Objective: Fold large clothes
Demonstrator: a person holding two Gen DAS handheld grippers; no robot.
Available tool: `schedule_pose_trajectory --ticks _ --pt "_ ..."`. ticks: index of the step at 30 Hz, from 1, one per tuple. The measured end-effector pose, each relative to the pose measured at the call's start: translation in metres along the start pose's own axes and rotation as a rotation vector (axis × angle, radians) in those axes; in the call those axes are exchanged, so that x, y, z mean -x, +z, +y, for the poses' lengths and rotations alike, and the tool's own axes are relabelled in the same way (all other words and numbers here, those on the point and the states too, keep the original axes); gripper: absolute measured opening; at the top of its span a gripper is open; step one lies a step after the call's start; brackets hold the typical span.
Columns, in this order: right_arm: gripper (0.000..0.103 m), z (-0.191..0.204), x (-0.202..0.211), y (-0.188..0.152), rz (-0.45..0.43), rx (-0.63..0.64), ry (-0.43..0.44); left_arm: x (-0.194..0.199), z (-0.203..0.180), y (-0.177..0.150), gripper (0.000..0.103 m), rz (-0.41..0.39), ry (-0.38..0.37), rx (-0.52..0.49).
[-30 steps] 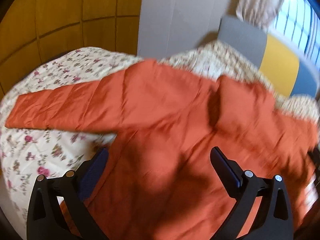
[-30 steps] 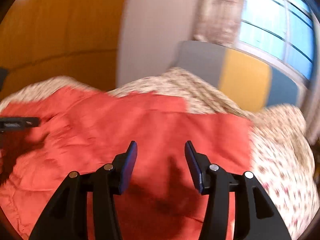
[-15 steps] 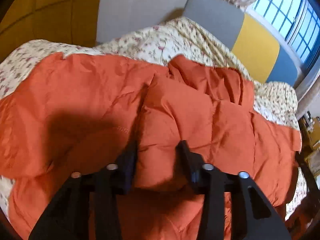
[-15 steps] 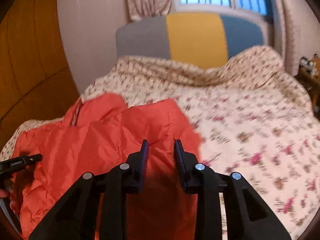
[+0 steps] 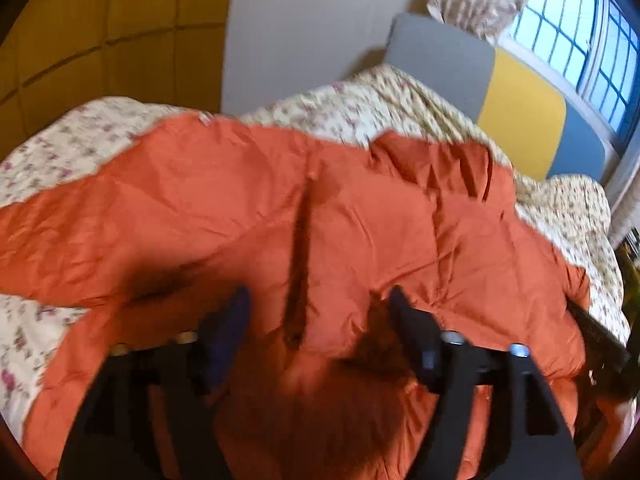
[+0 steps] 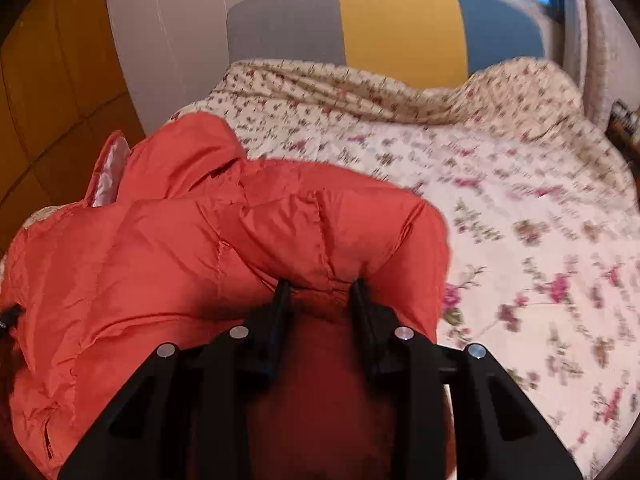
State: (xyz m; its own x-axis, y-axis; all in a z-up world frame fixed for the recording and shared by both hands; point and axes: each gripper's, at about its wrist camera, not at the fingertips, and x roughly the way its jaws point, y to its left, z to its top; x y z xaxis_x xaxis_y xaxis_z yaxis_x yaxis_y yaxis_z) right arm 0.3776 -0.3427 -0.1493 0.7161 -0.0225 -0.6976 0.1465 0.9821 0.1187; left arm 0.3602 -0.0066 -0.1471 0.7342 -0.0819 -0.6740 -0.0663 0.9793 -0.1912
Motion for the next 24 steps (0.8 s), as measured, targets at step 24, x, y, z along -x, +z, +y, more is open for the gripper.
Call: schedule_pose_trajectory --ticks 24 --pt "0.048 0.005 0.017 -0.026 0.012 0.032 -0.083 -0.065 -0.072 0.005 0.100 0.100 0.011 -0.256"
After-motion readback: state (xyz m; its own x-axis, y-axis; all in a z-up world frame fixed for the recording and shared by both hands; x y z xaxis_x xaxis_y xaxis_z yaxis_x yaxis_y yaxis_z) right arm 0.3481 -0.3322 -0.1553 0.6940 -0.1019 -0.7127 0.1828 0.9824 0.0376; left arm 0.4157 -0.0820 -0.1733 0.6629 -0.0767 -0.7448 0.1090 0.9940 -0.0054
